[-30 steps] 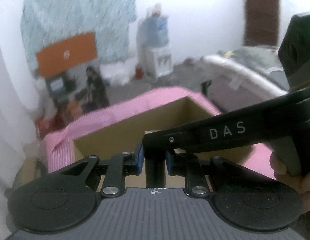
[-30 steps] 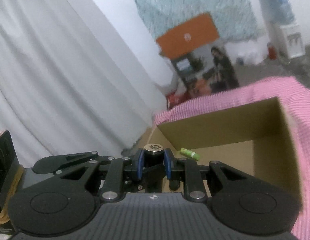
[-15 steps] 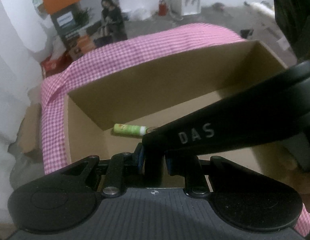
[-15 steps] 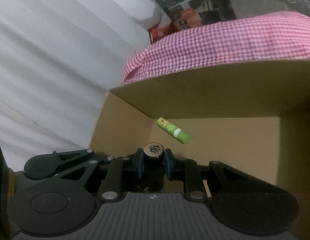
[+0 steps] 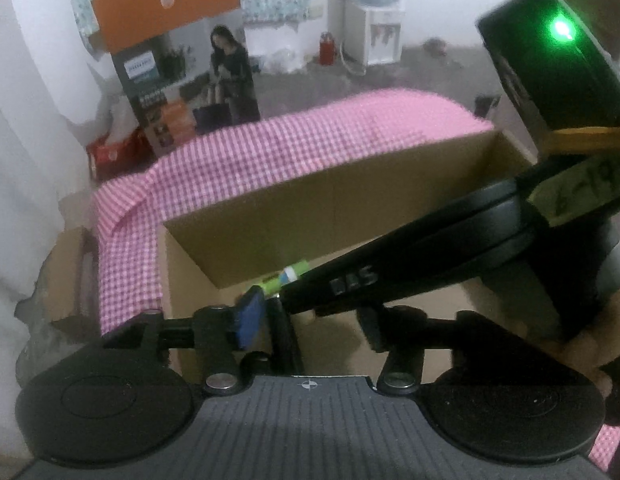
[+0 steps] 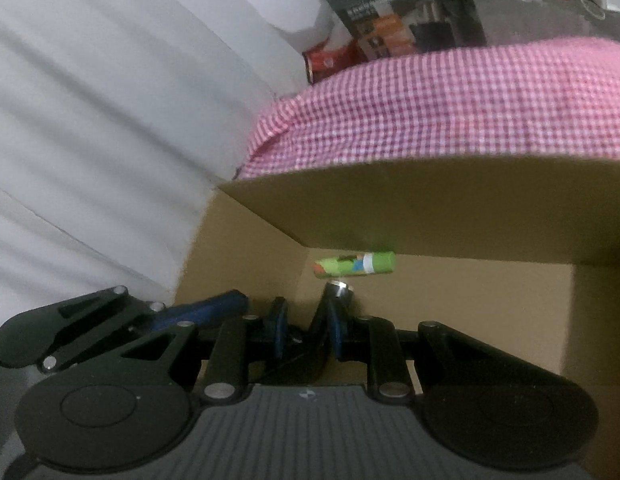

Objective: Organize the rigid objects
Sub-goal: 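Carry the black cylinder into the box and open the right gripper, then lower the right gripper onto the purple jar lid and close it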

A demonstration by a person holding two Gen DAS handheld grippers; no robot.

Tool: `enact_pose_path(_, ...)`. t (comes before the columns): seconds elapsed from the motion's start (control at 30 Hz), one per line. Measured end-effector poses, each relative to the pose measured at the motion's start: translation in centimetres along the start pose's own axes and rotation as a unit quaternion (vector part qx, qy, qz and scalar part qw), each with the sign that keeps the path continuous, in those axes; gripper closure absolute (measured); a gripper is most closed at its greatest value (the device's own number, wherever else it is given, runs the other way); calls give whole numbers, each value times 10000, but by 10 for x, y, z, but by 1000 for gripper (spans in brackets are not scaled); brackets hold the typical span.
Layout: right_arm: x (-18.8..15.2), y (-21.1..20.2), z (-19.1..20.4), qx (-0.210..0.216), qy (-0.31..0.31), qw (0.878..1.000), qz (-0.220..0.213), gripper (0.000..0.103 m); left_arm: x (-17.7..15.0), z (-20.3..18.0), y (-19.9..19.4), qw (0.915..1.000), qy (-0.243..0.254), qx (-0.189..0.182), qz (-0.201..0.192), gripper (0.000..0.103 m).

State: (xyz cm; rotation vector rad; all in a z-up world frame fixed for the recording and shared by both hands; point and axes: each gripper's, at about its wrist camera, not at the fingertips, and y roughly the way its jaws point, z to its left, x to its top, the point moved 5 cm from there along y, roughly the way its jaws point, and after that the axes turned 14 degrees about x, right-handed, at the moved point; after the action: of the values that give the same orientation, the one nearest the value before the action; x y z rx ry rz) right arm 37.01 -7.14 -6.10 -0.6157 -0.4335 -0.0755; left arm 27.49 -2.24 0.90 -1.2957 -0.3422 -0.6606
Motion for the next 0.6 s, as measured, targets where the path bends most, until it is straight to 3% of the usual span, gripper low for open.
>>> enact_pose_path(0.23,-11,-68,38,24,-421,9972,-623,75,-8,9,-64,9970,-171,-140,-743,31)
enact_pose_path(0.3,-22,-94,54,33,-632,9940,-894,53,-15,10,-84,9951,-215,-209,-944,25)
enact_pose_path(0.33,-29,-108,62,19,-775,9912,-1076,33,-20,10,-94,9940,-230,-252,-1043,20)
enact_pose_path(0.37,-38,-123,70,-9,-946,9874,-1272,27,-24,10,-101,9931,-224,-287,-1118,17)
enact_pose_path(0.5,-81,-172,93,-203,-1402,9732,-1810,19,-52,5,-129,9896,-95,-388,-1385,5)
enact_pose_path(0.6,-117,-190,97,-312,-1528,9658,-2071,12,-73,-5,-140,9884,-17,-470,-1446,4)
